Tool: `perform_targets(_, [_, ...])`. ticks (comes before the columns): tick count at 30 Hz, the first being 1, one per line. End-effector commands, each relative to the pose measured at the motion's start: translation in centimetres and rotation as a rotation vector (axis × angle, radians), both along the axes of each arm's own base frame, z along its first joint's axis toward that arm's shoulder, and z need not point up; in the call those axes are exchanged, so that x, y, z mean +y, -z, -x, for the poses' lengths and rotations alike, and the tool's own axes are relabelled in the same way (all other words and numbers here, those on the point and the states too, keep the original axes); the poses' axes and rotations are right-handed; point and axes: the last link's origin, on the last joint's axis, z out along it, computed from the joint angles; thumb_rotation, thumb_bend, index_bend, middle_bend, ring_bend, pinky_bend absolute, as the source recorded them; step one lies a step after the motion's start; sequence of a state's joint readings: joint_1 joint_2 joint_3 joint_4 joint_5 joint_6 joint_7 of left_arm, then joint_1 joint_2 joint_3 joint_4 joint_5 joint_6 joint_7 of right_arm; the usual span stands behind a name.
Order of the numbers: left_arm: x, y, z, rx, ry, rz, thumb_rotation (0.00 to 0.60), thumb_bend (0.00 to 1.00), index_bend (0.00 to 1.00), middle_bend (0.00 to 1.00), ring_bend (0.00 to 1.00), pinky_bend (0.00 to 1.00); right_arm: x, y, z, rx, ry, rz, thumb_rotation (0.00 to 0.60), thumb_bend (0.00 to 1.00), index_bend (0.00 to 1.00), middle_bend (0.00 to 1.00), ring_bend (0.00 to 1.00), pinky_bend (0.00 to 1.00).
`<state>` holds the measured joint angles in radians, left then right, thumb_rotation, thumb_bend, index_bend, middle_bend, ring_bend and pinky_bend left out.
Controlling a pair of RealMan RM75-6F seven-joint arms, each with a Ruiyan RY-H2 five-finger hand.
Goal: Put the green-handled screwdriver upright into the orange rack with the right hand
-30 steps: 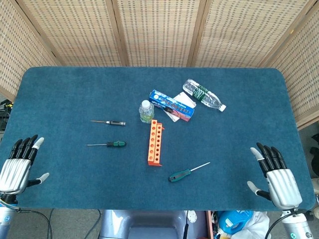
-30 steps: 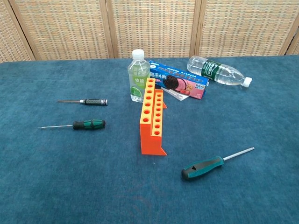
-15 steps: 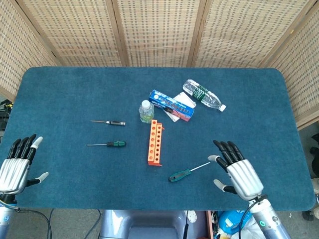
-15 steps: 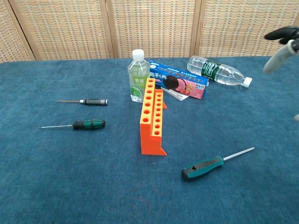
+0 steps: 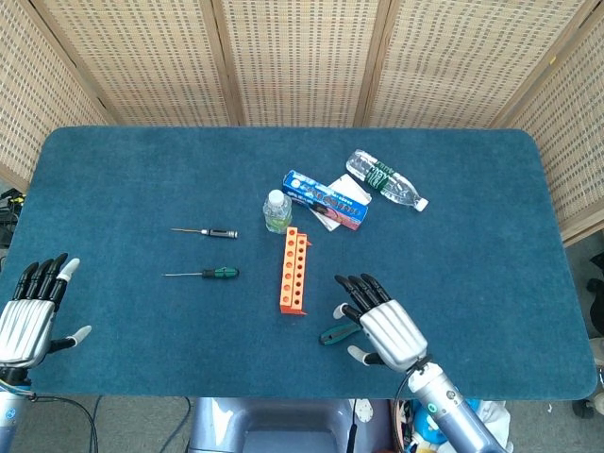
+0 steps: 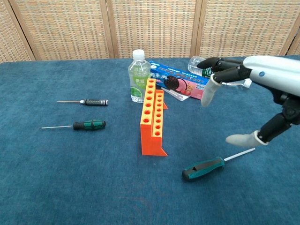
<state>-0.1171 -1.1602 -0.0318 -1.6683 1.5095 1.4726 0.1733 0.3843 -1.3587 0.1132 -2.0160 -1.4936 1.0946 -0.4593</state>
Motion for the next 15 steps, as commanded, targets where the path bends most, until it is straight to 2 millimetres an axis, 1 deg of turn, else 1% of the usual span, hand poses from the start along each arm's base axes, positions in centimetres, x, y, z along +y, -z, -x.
perform_targets(1, [0.0, 0.0, 0.0, -0.001, 0.0, 0.0, 0.6, 0.0, 0.0, 0.0, 0.0, 0.0, -0.4, 1.4, -0.3, 0.02, 0.0, -0.024, 0.6, 0.2, 0.36, 0.0, 0.0, 0.0])
perform_targets(5, [0.0, 0.0, 0.0, -0.002, 0.002, 0.003, 0.6, 0.0, 0.0, 0.0, 0.0, 0.0, -0.6, 3.0, -0.4, 0.034, 0.012, -0.05, 0.6, 0.2, 0.37, 0.0, 0.0, 0.0])
perform_targets(9, [0.0, 0.0, 0.0, -0.004, 0.001, 0.002, 0.6, 0.0, 0.0, 0.0, 0.0, 0.0, -1.0, 4.2, -0.6, 0.043, 0.016, -0.066, 0.6, 0.2, 0.38, 0.0, 0.0, 0.0])
perform_targets(15, [0.1, 0.0, 0.1, -0.005, -0.002, 0.003, 0.6, 0.0, 0.0, 0.0, 0.0, 0.0, -1.5, 5.1, -0.8, 0.058, 0.017, -0.065, 0.6, 0.2, 0.38, 0.0, 0.0, 0.0])
